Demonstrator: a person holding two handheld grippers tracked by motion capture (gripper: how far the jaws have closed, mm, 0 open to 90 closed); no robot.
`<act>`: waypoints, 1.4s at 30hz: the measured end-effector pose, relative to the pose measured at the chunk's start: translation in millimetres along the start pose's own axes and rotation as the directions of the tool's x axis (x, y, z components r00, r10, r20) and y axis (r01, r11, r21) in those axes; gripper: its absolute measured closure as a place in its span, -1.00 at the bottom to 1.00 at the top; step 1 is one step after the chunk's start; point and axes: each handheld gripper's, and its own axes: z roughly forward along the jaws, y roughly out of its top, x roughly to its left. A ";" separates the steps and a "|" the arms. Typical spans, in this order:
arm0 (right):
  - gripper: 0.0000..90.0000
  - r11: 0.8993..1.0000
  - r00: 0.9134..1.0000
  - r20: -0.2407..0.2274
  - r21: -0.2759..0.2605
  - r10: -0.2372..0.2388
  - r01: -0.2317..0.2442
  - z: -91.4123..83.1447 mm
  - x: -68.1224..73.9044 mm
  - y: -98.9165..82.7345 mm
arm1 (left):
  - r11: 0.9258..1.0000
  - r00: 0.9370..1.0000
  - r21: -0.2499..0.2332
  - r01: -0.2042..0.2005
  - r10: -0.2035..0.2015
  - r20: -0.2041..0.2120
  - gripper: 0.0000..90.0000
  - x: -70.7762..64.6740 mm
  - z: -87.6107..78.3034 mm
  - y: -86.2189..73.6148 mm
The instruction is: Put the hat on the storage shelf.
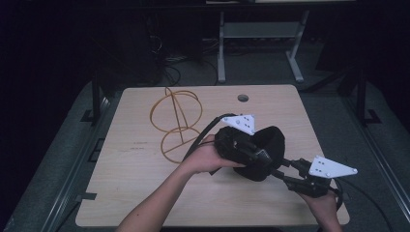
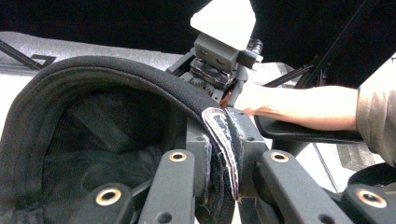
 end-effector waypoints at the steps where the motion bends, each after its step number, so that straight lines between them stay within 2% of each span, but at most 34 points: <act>1: 0.40 1.000 1.000 -0.001 -0.004 -0.002 0.002 0.0 0.0 0.3 | 1.000 1.000 0.003 -0.001 0.001 0.000 0.78 -0.3 0.4 -0.1; 7: 0.72 1.000 1.000 -0.023 -0.029 -0.007 0.007 2.9 -1.0 3.1 | 1.000 1.000 0.010 -0.011 0.011 0.000 0.78 -0.5 -1.5 -0.1; 12: 0.92 0.999 0.999 -0.030 -0.033 0.021 -0.022 2.2 -2.2 3.9 | 1.000 1.000 0.009 -0.010 0.010 -0.008 0.78 -0.3 -4.8 -1.8; 18: 0.96 0.998 0.998 -0.027 -0.029 0.052 -0.052 -0.9 -2.2 4.6 | 1.000 1.000 0.003 -0.002 0.002 -0.023 0.77 0.7 -9.6 -7.2; 24: 0.97 0.998 0.998 -0.030 -0.030 0.058 -0.059 -0.7 -2.8 6.5 | 1.000 0.998 0.013 0.007 -0.007 -0.070 0.68 0.8 -19.0 -16.1; 31: 0.97 0.998 0.998 -0.029 -0.019 0.056 -0.057 1.4 -1.8 10.5 | 0.999 0.994 0.036 0.023 -0.019 -0.106 0.59 2.4 -26.9 -25.6; 36: 0.98 0.998 0.997 -0.035 -0.019 0.063 -0.064 1.7 -0.6 13.2 | 0.999 0.992 0.040 0.024 -0.018 -0.127 0.51 2.1 -31.8 -30.2; 42: 0.98 0.999 0.998 -0.037 -0.017 0.048 -0.049 0.3 -2.2 22.5 | 0.999 0.988 0.033 0.024 -0.018 -0.152 0.47 -0.2 -40.5 -36.6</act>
